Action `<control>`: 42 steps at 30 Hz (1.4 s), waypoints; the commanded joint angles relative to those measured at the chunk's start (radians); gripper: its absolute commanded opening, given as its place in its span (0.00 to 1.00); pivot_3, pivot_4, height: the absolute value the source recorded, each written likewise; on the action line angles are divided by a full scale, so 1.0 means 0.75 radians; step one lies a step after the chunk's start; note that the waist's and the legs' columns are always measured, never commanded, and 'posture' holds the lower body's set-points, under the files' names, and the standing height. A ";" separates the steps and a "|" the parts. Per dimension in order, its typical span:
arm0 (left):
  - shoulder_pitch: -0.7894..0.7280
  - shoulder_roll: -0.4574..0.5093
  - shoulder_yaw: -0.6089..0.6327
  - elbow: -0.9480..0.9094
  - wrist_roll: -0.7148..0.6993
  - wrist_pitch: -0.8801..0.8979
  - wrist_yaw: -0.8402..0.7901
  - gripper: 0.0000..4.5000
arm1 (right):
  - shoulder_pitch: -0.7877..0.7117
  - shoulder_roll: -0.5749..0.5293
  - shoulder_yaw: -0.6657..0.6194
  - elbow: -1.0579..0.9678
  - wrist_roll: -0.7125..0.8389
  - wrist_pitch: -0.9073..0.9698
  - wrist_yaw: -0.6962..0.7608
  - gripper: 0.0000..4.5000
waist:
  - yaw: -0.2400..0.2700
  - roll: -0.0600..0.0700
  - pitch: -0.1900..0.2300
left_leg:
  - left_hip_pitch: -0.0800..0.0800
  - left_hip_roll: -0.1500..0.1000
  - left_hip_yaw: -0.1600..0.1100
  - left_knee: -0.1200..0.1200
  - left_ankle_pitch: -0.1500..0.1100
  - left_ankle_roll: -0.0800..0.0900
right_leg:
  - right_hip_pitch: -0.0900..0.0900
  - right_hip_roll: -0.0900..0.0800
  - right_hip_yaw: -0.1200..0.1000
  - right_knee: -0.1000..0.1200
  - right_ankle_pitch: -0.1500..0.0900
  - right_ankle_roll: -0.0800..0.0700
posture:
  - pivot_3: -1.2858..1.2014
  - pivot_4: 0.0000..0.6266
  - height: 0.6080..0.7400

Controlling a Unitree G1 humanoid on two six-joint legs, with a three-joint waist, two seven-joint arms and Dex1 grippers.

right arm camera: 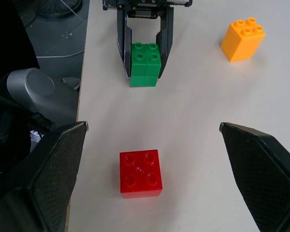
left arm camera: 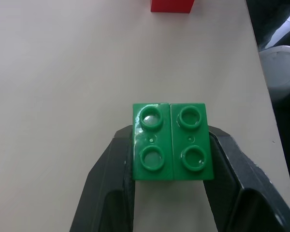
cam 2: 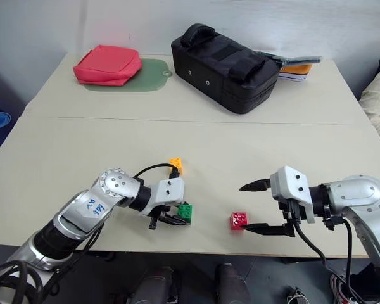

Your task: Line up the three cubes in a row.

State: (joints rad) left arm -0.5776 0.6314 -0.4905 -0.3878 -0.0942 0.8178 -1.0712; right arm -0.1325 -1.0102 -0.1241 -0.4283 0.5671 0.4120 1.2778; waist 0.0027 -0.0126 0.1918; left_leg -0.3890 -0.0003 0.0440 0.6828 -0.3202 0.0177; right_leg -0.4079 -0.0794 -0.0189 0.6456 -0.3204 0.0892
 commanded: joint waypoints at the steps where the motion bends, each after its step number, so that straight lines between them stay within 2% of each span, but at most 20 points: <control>1: 0.021 0.006 -0.014 -0.087 -0.029 0.020 0.009 0.33 | -0.009 0.003 -0.019 -0.026 0.023 -0.003 -0.001 1.00 | 0.000 0.000 0.000 | 0.000 0.000 0.000 0.000 0.000 0.000 | 0.000 0.000 0.000 0.000 0.000 0.000 | 0.52 0.24 1.00; 7: 0.034 -0.011 -0.018 -0.062 -0.017 -0.002 0.058 0.33 | -0.018 -0.009 -0.019 -0.021 0.032 0.003 0.013 1.00 | 0.000 0.000 0.000 | 0.000 0.000 0.000 0.000 0.000 0.000 | 0.000 0.000 0.000 0.000 0.000 0.000 | 0.52 0.24 1.00; 9: 0.043 -0.012 -0.016 -0.074 -0.034 0.018 0.064 0.49 | -0.023 -0.008 -0.020 -0.024 0.035 0.010 0.011 1.00 | 0.000 0.000 0.000 | 0.000 0.000 0.000 0.000 0.000 0.000 | 0.000 0.000 0.000 0.000 0.000 0.000 | 0.52 0.24 1.00; 10: 0.046 -0.011 -0.016 -0.078 -0.041 0.025 0.065 0.54 | -0.024 -0.007 -0.020 -0.024 0.036 0.012 0.010 1.00 | 0.000 0.000 0.000 | 0.000 0.000 0.000 0.000 0.000 0.000 | 0.000 0.000 0.000 0.000 0.000 0.000 | 0.52 0.24 1.00; 15: 0.050 0.002 0.028 -0.103 -0.079 0.053 0.072 0.89 | -0.034 -0.007 -0.019 -0.015 0.035 0.011 0.018 1.00 | 0.000 0.000 0.000 | 0.000 0.000 0.000 0.000 0.000 0.000 | 0.000 0.000 0.000 0.000 0.000 0.000 | 0.52 0.24 1.00; 17: 0.042 0.007 0.074 -0.132 -0.130 0.112 0.065 0.99 | -0.043 -0.008 -0.016 -0.002 0.031 0.005 0.024 1.00 | 0.000 0.000 0.000 | 0.000 0.000 0.000 0.000 0.000 0.000 | 0.000 0.000 0.000 0.000 0.000 0.000 | 0.52 0.24 1.00; 19: 0.029 0.016 0.122 -0.154 -0.179 0.164 0.061 0.99 | -0.053 -0.008 -0.015 0.008 0.030 0.005 0.029 1.00 | -0.001 0.000 0.000 | 0.000 0.000 0.000 0.000 0.000 0.000 | 0.000 0.000 0.000 0.000 0.000 0.000 | 0.52 0.24 1.00; 23: -0.008 0.126 0.306 -0.148 -0.294 0.182 -0.002 0.99 | -0.092 -0.010 -0.015 0.050 0.032 0.000 0.054 1.00 | -0.003 0.000 0.000 | 0.000 0.000 0.000 0.000 0.000 -0.001 | 0.000 0.000 0.000 0.000 0.000 0.000 | 0.52 0.24 1.00; 27: 0.032 0.281 0.498 -0.031 -0.345 0.012 -0.092 0.99 | -0.158 -0.011 -0.039 0.116 0.061 0.026 0.065 1.00 | -0.008 0.000 0.000 | 0.001 0.000 0.000 0.000 0.001 -0.001 | -0.001 0.000 0.000 0.000 0.000 -0.001 | 0.52 0.24 1.00; 32: 0.166 0.413 0.801 0.184 -0.362 -0.184 -0.112 0.99 | -0.201 -0.021 -0.065 0.189 0.070 0.040 0.077 1.00 | -0.007 0.000 0.000 | 0.001 0.000 0.000 -0.001 0.001 -0.001 | -0.001 -0.001 -0.001 -0.002 -0.001 -0.001 | 0.52 0.24 1.00; 37: 0.483 0.515 1.121 0.253 -0.446 -0.317 -0.255 0.99 | -0.184 -0.027 -0.095 0.190 0.096 0.062 0.087 1.00 | -0.010 0.000 0.000 | 0.000 0.001 0.000 -0.003 0.000 -0.002 | -0.002 -0.002 -0.001 -0.002 -0.001 -0.001 | 0.52 0.24 1.00; 39: 0.574 0.539 1.177 0.277 -0.417 -0.395 -0.264 0.99 | -0.179 -0.027 -0.103 0.191 0.099 0.067 0.089 1.00 | -0.010 0.000 0.000 | 0.000 0.001 0.000 -0.003 0.000 -0.001 | -0.002 -0.003 -0.001 -0.004 -0.001 -0.001 | 0.52 0.24 1.00; 42: 0.519 0.538 1.106 0.299 -0.407 -0.460 -0.242 0.99 | -0.193 -0.025 -0.099 0.198 0.096 0.073 0.088 1.00 | 0.003 0.000 0.000 | 0.001 0.000 -0.002 -0.003 -0.001 -0.002 | -0.001 -0.006 -0.003 -0.005 -0.001 -0.002 | 0.52 0.24 1.00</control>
State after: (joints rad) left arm -0.1550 1.0236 0.3424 -0.1502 -0.3982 0.5085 -1.2570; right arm -0.2655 -1.0142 -0.1678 -0.2673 0.6184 0.4635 1.3391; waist 0.0053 -0.0125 0.1917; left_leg -0.3882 -0.0009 0.0418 0.6802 -0.3212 0.0166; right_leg -0.4087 -0.0846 -0.0215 0.6420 -0.3215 0.0873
